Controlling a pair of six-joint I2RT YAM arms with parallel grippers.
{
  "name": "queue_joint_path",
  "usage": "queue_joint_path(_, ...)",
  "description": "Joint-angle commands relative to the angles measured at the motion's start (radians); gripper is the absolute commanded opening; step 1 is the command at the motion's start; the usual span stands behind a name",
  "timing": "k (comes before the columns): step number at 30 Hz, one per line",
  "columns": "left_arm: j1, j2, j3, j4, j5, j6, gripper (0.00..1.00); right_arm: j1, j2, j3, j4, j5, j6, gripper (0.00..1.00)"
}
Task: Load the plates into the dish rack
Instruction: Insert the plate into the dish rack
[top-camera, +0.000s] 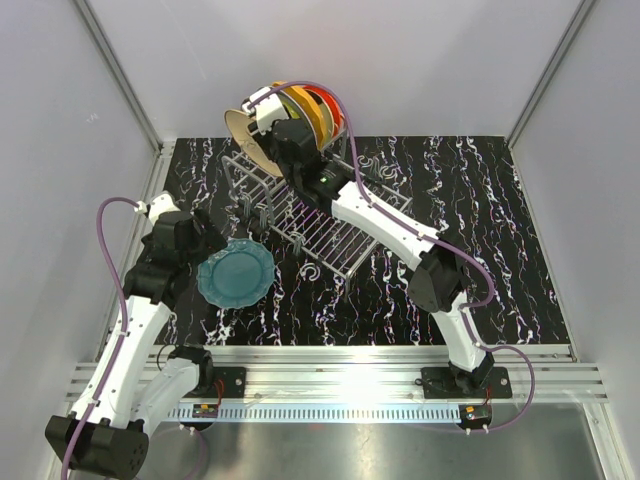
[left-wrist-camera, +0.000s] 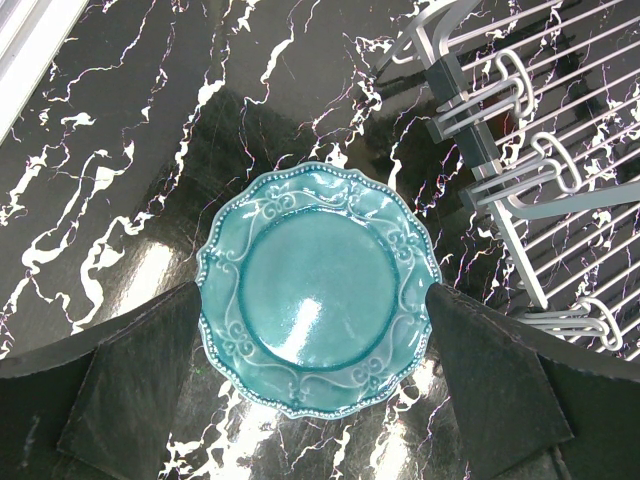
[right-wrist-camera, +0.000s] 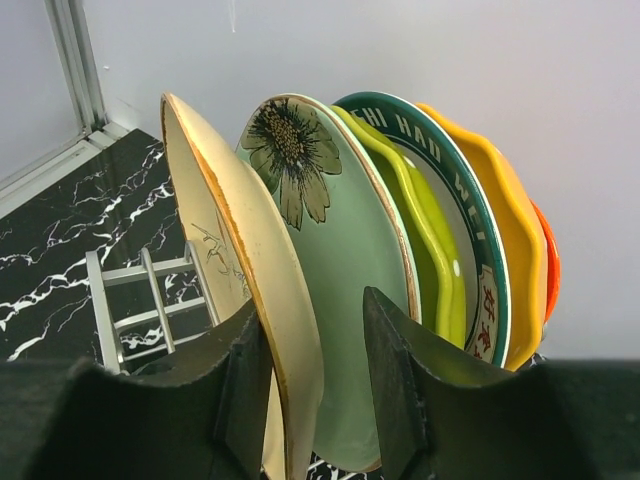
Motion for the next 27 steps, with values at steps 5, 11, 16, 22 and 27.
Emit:
queue_joint_path(5,-0.003,0.006,-0.011,0.051,0.0,0.015,0.99,-0.029,-0.026,0.029,0.034,0.041,-0.017,0.47)
queue_joint_path(11,-0.003,0.006,-0.009,0.051,0.0,0.015,0.99,-0.034,-0.052,0.013,0.04,0.015,-0.01,0.48)
queue_joint_path(16,-0.003,0.007,-0.009,0.051,-0.001,0.017,0.99,-0.032,-0.088,-0.003,0.047,-0.028,0.009,0.49)
queue_joint_path(22,-0.003,0.006,-0.009,0.049,0.0,0.015,0.99,-0.034,-0.097,0.005,0.051,-0.024,-0.005,0.49)
queue_joint_path(27,-0.003,0.006,-0.011,0.049,-0.001,0.015,0.99,-0.034,-0.091,0.01,0.057,-0.004,-0.023,0.44)
